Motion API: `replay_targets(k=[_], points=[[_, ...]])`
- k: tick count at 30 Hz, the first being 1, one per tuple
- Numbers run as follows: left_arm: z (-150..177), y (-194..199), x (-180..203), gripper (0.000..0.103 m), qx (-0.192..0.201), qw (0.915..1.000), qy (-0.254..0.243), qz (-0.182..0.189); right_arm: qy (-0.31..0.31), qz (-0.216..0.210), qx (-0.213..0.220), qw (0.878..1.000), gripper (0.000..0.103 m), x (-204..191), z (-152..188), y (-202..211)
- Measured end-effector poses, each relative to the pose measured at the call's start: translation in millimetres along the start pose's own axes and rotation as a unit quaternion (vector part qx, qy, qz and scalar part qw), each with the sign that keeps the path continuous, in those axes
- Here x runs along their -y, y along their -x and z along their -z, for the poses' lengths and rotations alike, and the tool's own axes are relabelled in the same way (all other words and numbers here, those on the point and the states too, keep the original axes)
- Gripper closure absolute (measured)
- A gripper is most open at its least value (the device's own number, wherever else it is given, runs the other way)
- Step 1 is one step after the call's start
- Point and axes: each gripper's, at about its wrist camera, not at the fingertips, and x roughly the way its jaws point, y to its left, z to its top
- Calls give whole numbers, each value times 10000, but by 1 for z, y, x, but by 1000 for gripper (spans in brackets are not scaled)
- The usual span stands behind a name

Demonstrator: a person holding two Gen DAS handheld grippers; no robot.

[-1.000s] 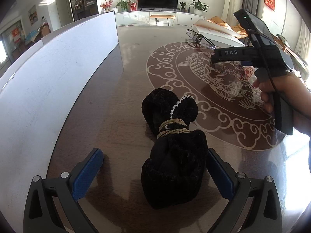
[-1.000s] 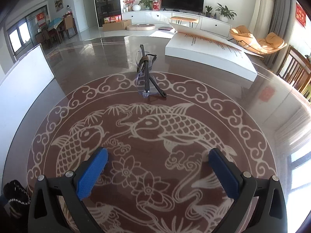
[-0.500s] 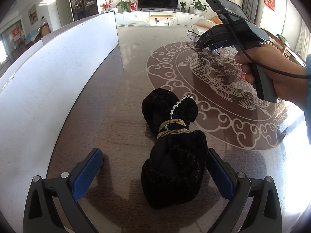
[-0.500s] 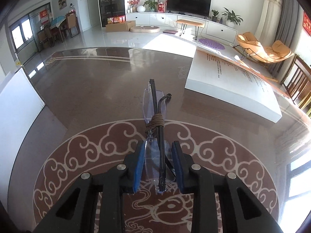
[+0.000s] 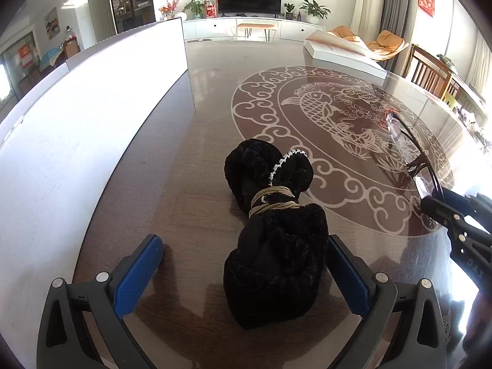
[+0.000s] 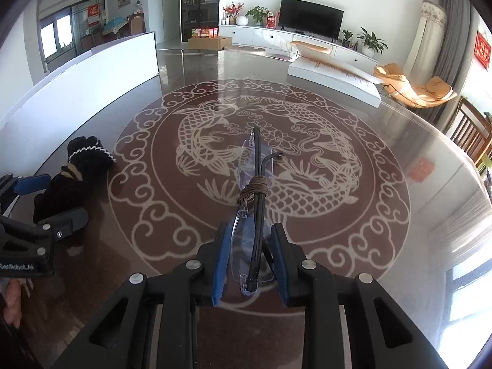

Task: Organize objects
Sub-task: 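Carry the black pouch and glasses into the white box with both grippers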

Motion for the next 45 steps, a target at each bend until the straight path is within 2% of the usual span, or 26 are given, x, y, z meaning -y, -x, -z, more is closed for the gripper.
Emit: replay_targets(k=[2, 5, 9, 10, 11, 14, 15, 16, 17, 18, 21, 26, 29, 32, 35, 37, 39, 42, 45], points=[[0, 0, 0, 0, -1, 10000, -6, 7, -78, 7, 1, 10000, 75, -3, 19, 14], [1, 0, 0, 0, -5, 10000, -25, 25, -222, -104, -135, 9996, 71, -5, 27, 23], [-1, -1, 1, 0, -24, 10000, -63, 50, -222, -250, -414, 9986, 52, 2, 9, 21], [-1, -2, 1, 0, -30, 9999, -80, 63, -248, -294, -467, 9982, 44, 2, 3, 22], [-2, -2, 2, 0, -31, 9999, -95, 87, -356, -385, -526, 9972, 40, 5, -4, 21], [-3, -3, 4, 0, 14, 9996, -116, 249, -1139, -693, -704, 9886, 38, 22, -21, 10], [-4, -2, 4, 8, 72, 9995, -133, 295, -1461, -705, -741, 9840, 38, 29, -26, 5], [-5, 1, 6, 32, 187, 9992, -196, 303, -1701, -661, -778, 9801, 45, 34, -30, -1], [-5, 3, 8, 47, 271, 9988, -317, 247, -1831, -588, -830, 9778, 77, 37, -33, -7], [-6, 4, 9, 75, 315, 9982, -389, 321, -1826, -534, -905, 9776, 90, 38, -35, -13], [-5, 11, 2, 77, 325, 9970, -204, 675, -1601, -531, -919, 9814, 92, 31, -36, -13], [-3, 46, -12, 77, 799, 9875, 141, 1350, -1181, -779, -571, 9883, 92, 19, -33, 22], [3, 73, -21, 77, 1061, 9818, 299, 1545, -990, -892, -361, 9904, 92, 14, -38, 47], [2, 105, -44, 77, 1229, 9755, 661, 1698, -917, -1100, -152, 9896, 92, 3, -51, 67], [-10, 140, -83, 77, 1473, 9717, 1007, 1550, -874, -1537, 35, 9842, 92, -22, -76, 80], [-19, 160, -118, 77, 1614, 9710, 1219, 1276, -740, -1929, 182, 9783, 92, -53, -99, 87], [-25, 169, -155, 77, 1576, 9729, 1400, 948, -515, -2340, 323, 9703, 92, -92, -123, 93], [-25, 157, -206, 77, 1132, 9808, 1573, 231, -108, -2851, 495, 9572, 92, -160, -155, 100], [-13, 129, -246, 77, 423, 9829, 1786, -130, 413, -3070, 451, 9497, 92, -231, -179, 89]])
